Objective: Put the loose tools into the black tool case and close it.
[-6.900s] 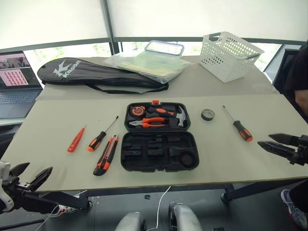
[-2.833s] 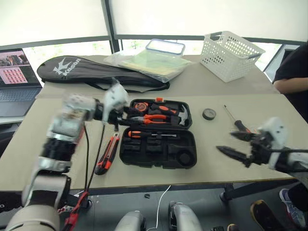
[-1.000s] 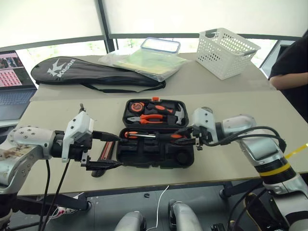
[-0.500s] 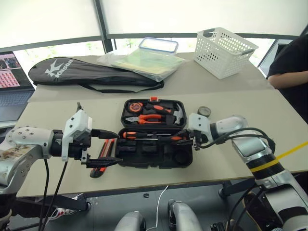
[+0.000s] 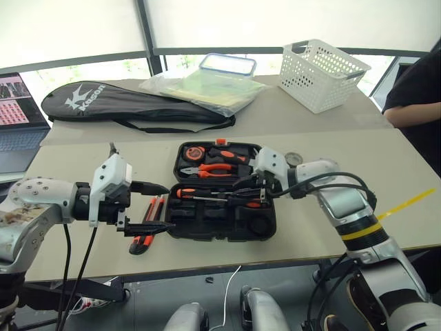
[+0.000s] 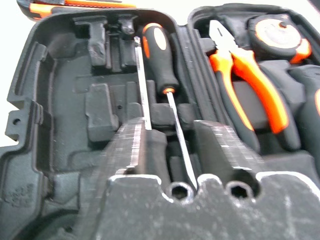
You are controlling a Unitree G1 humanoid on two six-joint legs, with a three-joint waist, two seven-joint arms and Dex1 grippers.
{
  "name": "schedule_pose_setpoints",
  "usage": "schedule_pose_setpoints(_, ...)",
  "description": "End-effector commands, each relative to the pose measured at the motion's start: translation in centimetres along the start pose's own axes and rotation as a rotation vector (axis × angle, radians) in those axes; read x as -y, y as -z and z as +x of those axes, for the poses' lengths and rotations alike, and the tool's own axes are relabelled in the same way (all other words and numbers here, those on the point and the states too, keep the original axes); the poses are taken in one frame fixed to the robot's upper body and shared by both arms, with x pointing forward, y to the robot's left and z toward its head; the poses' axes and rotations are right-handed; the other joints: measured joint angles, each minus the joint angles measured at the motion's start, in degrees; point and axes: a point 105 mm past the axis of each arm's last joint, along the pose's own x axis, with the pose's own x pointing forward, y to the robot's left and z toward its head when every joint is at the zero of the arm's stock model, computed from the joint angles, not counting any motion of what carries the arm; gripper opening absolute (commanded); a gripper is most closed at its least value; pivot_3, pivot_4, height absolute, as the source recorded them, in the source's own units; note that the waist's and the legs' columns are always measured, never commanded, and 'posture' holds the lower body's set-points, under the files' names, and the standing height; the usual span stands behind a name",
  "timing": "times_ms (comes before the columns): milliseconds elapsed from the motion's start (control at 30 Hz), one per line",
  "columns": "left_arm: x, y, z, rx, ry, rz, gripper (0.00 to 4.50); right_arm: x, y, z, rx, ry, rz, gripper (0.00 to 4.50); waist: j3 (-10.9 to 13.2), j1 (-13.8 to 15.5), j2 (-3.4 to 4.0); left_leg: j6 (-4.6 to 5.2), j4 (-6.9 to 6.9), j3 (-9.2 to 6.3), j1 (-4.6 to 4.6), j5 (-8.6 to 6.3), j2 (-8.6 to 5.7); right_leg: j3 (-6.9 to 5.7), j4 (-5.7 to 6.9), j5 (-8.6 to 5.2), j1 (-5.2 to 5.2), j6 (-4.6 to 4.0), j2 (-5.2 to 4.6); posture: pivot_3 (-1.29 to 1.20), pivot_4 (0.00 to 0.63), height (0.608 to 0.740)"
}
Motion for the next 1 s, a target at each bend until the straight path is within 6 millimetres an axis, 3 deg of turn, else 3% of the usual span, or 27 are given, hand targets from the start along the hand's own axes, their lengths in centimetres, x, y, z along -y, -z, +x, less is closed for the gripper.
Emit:
schedule_pose_setpoints(33, -0.1, -0.5, 0.0, 0.005, -0.006, 0.038, 4.50, -0.7, 0.1, 0.9, -0.017, -0.021, -0.039, 0.03, 0.00, -0.07, 0.00, 0.00, -0.02, 0.00, 0.00, 0.00, 0.00, -0.02, 0.00, 0.00, 0.00, 0.00, 0.00, 0.00, 0.150, 0.740)
schedule_pose_setpoints(267, -0.1, -0.8, 0.4, 0.006, -0.001, 0.062, 4.50, -2.2, 4.7, 2.8, -0.169, -0.067, -0.009, 0.03, -0.01, -0.21, -0.02, -0.01, 0.04, 0.00, 0.05, 0.00, -0.01, -0.09, -0.01, -0.01, 0.03, -0.02, 0.00, 0.00, 0.150, 0.740)
schedule_pose_setpoints(367, 0.1, -0.9, 0.4, 0.007, 0.001, 0.064, 4.50, -2.4, 5.5, 2.7, -0.210, -0.072, -0.052, 0.03, -0.10, -0.23, -0.11, -0.02, 0.04, 0.02, 0.28, 0.00, -0.01, -0.07, 0.03, -0.01, 0.20, -0.02, -0.01, 0.00, 0.150, 0.740)
schedule_pose_setpoints(433, 0.1, -0.8, 0.4, 0.005, -0.002, 0.063, 4.50, -2.3, 4.8, 2.7, -0.172, -0.066, -0.047, 0.03, -0.11, -0.21, -0.13, -0.03, 0.00, 0.00, 0.49, 0.00, 0.00, -0.08, 0.03, -0.01, 0.40, -0.03, 0.00, 0.00, 0.150, 0.740)
schedule_pose_setpoints(600, 0.2, -0.4, 0.1, 0.000, -0.019, 0.045, 4.50, -2.5, -1.5, 0.6, 0.099, -0.118, 0.039, 0.03, -0.08, 0.02, -0.12, -0.02, -0.05, -0.07, 0.76, 0.00, 0.00, -0.11, -0.02, -0.02, 0.71, -0.02, 0.00, 0.00, 0.150, 0.740)
schedule_pose_setpoints(667, 0.2, -0.3, 0.0, -0.001, -0.020, 0.043, 4.50, -2.2, -2.8, 0.0, 0.134, -0.117, 0.063, 0.03, -0.08, 0.00, -0.12, -0.02, -0.04, -0.08, 0.51, 0.00, 0.01, -0.10, -0.01, -0.02, 0.44, -0.03, 0.01, 0.00, 0.150, 0.740)
schedule_pose_setpoints(767, 0.1, -0.3, 0.0, -0.002, -0.022, 0.044, 4.50, -1.7, -2.6, 0.2, 0.104, -0.079, 0.066, 0.03, -0.09, -0.15, -0.12, -0.03, 0.02, -0.07, 0.12, 0.01, 0.00, -0.12, 0.03, 0.00, 0.03, -0.06, 0.00, 0.00, 0.150, 0.740)
schedule_pose_setpoints(1000, -0.1, -0.5, 0.0, -0.003, -0.023, 0.054, 4.50, -1.5, 1.0, 1.9, -0.028, -0.048, 0.059, 0.03, -0.08, -0.13, -0.12, -0.05, -0.04, -0.08, 0.05, 0.02, -0.01, -0.26, 0.01, -0.02, 0.02, -0.11, -0.02, 0.00, 0.150, 0.740)
